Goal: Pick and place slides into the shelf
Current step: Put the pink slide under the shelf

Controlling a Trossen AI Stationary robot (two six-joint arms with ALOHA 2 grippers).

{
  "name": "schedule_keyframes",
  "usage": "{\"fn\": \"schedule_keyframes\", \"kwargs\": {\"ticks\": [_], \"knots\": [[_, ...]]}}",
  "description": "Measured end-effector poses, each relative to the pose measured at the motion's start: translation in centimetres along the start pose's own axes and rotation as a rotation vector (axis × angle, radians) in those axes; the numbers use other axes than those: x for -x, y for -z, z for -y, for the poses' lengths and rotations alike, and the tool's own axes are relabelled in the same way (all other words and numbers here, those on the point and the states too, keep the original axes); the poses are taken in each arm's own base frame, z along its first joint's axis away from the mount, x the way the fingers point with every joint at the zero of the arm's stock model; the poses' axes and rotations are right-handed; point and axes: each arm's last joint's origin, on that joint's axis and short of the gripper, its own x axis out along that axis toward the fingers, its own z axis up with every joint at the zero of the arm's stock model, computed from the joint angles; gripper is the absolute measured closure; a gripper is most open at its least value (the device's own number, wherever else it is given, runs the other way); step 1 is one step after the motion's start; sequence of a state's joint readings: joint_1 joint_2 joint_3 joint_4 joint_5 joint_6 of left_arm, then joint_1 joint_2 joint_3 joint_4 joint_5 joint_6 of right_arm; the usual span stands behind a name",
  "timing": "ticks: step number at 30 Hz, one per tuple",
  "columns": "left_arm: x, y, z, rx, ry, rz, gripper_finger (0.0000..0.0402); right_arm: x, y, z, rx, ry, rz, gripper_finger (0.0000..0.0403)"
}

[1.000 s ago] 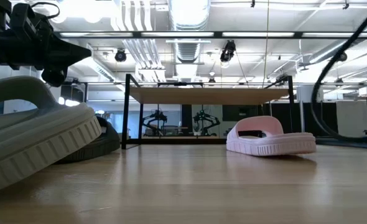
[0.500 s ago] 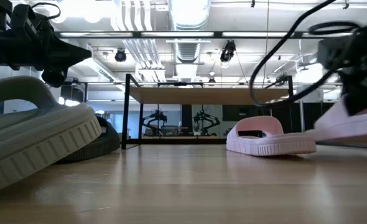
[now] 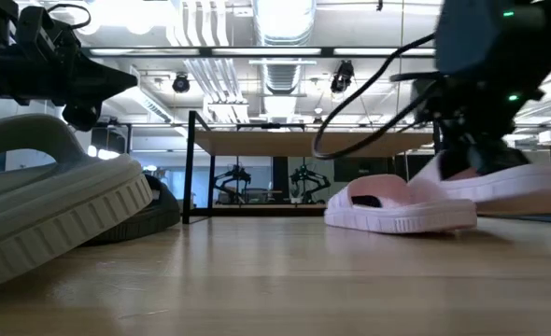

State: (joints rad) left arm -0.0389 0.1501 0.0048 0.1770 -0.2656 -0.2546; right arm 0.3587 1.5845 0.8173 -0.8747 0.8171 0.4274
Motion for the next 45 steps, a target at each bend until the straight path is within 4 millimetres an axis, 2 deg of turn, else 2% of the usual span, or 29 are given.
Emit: {"fn": "schedule_keyframes", "kwargs": {"ticks": [7,14,21,33,41,45], "knots": [[0.0,0.0,0.0,0.0,0.001,0.0,0.0402,-1.7,-1.7,0.7,0.03,-0.013,0.067,0.039],[0.0,0.0,0.0,0.001,0.0,0.001,0.0402,-3.2,-1.4,1.8,-0.004,0.003,-0.001,0.039],[0.0,0.0,0.0,0.0,0.0,0.0,0.0402,-3.5,-1.5,1.8,-0.031,-0.065,-0.012,0.0386],[0.0,0.0,0.0,0.0,0.0,0.001,0.0402,-3.0,-2.1,2.0,-0.035,-0.117,-0.012,0.0277],[0.0,0.0,0.0,0.0,0.0,0.001,0.0402,-1.9,-3.4,2.8,-0.055,-0.123,0.013,0.0255],[0.0,0.0,0.0,0.0,0.0,0.0,0.0402,-1.8,-3.4,2.7,-0.054,-0.201,-0.01,0.0254]]}}
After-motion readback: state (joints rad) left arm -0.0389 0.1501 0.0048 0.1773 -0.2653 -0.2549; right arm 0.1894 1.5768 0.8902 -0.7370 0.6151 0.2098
